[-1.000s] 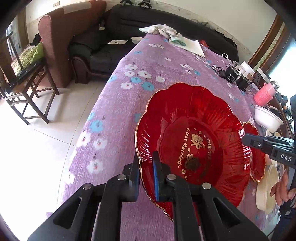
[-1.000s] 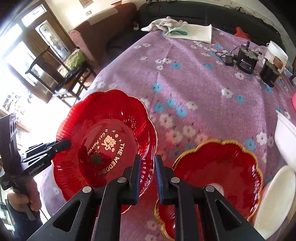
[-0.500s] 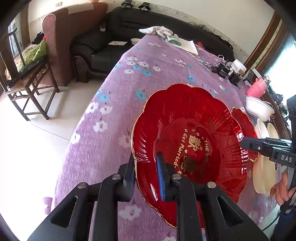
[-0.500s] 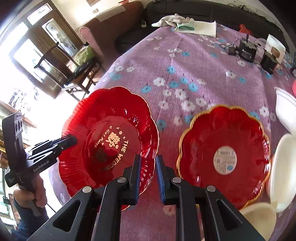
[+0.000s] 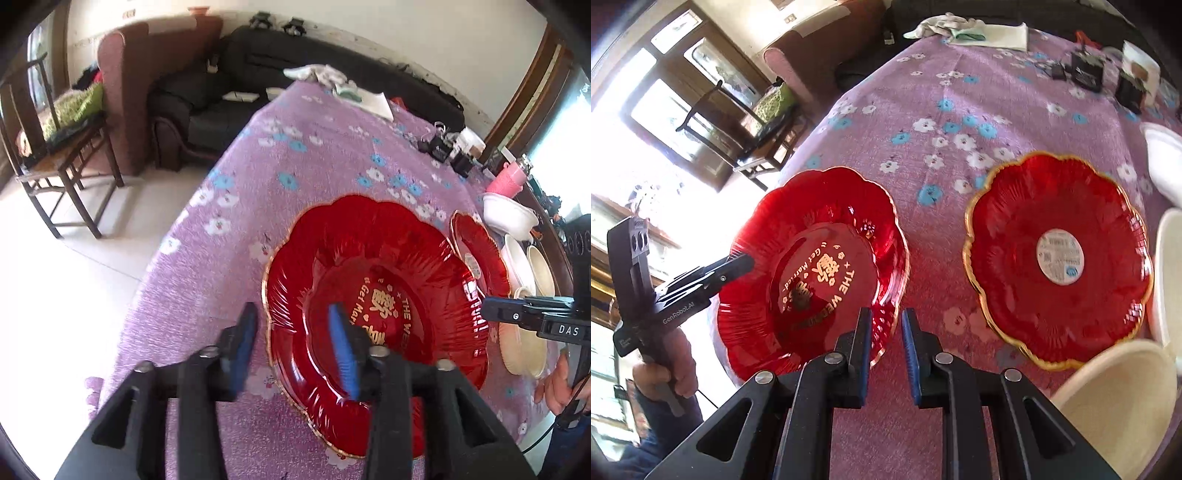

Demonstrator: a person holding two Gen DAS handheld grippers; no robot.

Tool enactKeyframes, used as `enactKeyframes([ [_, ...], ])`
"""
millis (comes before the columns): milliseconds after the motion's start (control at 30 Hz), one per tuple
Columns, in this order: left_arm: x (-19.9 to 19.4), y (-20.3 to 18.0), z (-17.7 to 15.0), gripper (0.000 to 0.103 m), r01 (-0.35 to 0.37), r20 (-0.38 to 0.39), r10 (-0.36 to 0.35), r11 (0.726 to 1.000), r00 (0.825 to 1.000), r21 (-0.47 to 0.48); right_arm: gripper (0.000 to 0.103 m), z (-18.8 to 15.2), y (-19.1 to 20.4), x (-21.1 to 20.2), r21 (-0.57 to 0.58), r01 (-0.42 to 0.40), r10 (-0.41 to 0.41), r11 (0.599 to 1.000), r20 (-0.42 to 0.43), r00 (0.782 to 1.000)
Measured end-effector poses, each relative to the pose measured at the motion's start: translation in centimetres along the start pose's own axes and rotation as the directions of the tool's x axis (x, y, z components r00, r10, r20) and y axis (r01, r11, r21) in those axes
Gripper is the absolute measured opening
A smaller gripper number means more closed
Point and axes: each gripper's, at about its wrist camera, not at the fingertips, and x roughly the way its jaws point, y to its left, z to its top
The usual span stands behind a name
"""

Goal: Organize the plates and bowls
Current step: 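Slide the large red plate across the cloth and open the left gripper, then grasp the rim of the smaller gold-rimmed red plate with the left gripper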

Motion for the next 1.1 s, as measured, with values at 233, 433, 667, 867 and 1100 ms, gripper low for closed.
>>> enactKeyframes([
  [233, -1.9, 0.5, -0.2, 0.048, 0.011, 0.046, -0.010, 0.999, 0.999, -0.030, 0.022, -2.2, -3.0, -2.7, 0.089, -0.034, 0.028, 0.995, 0.068, 0.997],
  [433, -3.4, -1.7, -0.2, 0.049, 0.040, 0.076, -0.041, 0.999, 0.996, 0.022, 0.022, -3.9, -5.6, -3.3, 0.144, -0.016, 0.005, 0.989, 0.078, 0.997],
  [667, -4.3, -4.9, -0.1, 0.052, 0.071, 0.085, -0.079, 0.993, 0.993, 0.098, 0.022, -5.9, -8.5, -4.9, 0.191, 0.004, -0.023, 0.982, 0.102, 0.995],
  [867, -4.1, -7.2, 0.0, 0.054, 0.089, 0.070, -0.100, 0.985, 0.992, 0.150, 0.022, -7.6, -11.2, -7.6, 0.255, 0.017, -0.059, 0.967, 0.155, 0.986],
  [1100, -2.9, -11.5, 0.6, 0.058, 0.117, 0.020, -0.125, 0.967, 0.992, 0.228, 0.022, -8.0, -12.3, -9.1, 0.296, -0.005, -0.059, 0.955, 0.209, 0.976],
])
